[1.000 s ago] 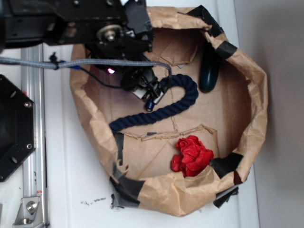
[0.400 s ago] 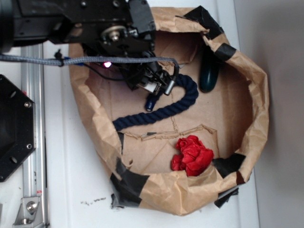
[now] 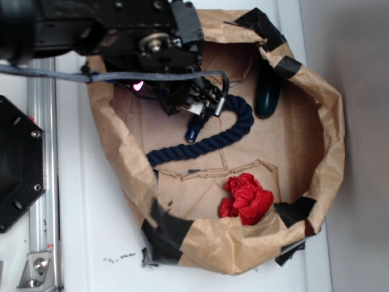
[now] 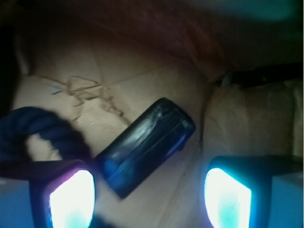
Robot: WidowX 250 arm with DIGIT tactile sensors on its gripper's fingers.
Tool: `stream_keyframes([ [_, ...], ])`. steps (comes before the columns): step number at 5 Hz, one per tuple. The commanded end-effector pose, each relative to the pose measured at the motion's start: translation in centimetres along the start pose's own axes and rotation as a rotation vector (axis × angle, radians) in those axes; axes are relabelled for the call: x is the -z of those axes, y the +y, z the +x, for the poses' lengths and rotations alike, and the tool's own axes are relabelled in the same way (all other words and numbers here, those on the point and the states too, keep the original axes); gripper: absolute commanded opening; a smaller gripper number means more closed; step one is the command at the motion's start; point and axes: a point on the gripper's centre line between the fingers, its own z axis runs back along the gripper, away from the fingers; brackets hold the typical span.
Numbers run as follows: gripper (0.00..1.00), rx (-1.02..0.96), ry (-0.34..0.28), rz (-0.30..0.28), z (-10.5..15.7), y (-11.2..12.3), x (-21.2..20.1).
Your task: Grab the black box.
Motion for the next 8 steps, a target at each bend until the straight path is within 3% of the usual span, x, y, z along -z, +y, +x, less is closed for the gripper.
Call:
stream_keyframes([
  [1,1.0,0.135,0.003,0.067,-0.4,0.4,2.2],
  [2,1.0,0.246,0.048,0.087,-1.4,-0.6,3.7],
  [3,0.37,0.252,0.033,0.073,-2.2,-0.5,3.1],
  [4,0.0,0.265,0.022,0.047,-2.5,-0.4,2.2],
  [6,0.0,0.375,-0.016,0.061,-2.4,-0.5,0.3],
  [7,0.0,0.626,0.012,-0.008,-1.9,-1.2,-2.7],
  [8,0.0,0.877,-0.018,-0.208,-2.2,-3.9,-7.7],
])
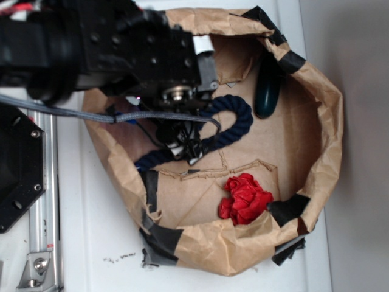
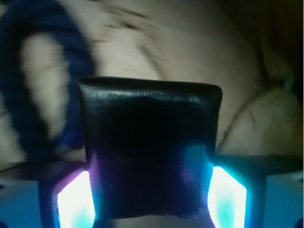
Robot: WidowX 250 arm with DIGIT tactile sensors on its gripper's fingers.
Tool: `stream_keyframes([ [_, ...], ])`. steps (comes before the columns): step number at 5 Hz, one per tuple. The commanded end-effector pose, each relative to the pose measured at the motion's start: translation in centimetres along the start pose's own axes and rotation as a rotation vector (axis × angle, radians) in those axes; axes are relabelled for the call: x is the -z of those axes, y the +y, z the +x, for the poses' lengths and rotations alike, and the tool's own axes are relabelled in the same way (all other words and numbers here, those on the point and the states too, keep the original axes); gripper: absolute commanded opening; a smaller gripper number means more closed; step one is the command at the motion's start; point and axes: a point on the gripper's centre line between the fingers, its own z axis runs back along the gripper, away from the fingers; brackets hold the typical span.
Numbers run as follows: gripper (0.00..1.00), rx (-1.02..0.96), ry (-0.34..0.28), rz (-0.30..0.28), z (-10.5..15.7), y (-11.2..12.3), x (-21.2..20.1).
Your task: Grab the black box.
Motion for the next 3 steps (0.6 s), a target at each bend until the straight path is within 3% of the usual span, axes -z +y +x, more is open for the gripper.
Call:
stream_keyframes([
  [1,0.0,0.495,-0.145,-0.2,1.8,-1.8,-10.3],
  [2,0.0,0.695,-0.143,-0.195,1.4,-0.5,-11.2],
  [3,0.0,0.687,-0.123,-0.16,1.1,-0.3,-11.3],
])
